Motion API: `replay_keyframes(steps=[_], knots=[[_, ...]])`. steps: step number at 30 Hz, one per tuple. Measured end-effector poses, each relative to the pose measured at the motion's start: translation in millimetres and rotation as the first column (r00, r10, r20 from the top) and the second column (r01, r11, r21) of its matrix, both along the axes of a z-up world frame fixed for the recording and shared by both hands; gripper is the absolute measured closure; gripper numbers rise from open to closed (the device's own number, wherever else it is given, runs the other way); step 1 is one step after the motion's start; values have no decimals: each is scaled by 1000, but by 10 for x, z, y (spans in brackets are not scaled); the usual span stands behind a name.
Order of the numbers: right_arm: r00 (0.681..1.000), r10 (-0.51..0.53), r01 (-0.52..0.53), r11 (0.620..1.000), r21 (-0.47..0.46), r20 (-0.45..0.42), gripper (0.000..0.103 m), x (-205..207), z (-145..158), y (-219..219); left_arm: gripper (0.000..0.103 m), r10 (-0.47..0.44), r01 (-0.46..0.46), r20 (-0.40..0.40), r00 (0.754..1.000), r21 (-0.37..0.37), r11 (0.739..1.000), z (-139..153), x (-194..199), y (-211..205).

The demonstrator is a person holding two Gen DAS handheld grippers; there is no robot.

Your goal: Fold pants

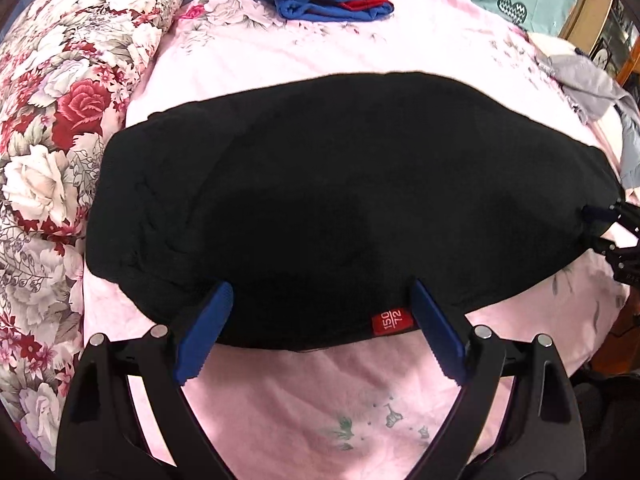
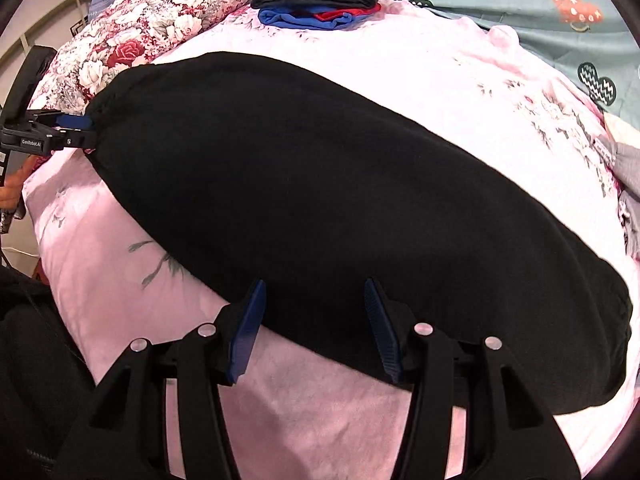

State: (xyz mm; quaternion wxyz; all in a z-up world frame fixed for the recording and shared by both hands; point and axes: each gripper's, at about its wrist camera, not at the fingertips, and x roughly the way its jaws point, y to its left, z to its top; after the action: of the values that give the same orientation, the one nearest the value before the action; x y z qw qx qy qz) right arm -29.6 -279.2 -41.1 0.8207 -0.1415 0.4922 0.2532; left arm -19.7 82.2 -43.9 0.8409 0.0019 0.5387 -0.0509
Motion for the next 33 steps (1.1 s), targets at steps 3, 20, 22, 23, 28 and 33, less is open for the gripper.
replay_keyframes(steps=[3,20,22,23,28,33], knots=[[999,32,-31,999,-34,18,51,-9,4,63,12,2,-2,-7,1000,4,1000,-34,20,-4],[999,51,-50,984,172,-5,99,17,218,-51,11,99,-104,-44,994,-144,984,40,108,288],[998,66,-64,972,228,0,99,-77,352,-133,11,108,-109,-14,994,-140,984,159,61,300],[997,71,-68,970,233,-3,99,-106,372,-143,11,104,-103,4,995,-136,985,213,39,287],[994,88,-81,990,115,-59,90,-140,31,-1,11,41,-39,66,997,-35,999,297,43,41],[996,84,-82,985,150,-10,68,-150,195,-67,11,-22,22,81,996,5,1000,243,151,-192]])
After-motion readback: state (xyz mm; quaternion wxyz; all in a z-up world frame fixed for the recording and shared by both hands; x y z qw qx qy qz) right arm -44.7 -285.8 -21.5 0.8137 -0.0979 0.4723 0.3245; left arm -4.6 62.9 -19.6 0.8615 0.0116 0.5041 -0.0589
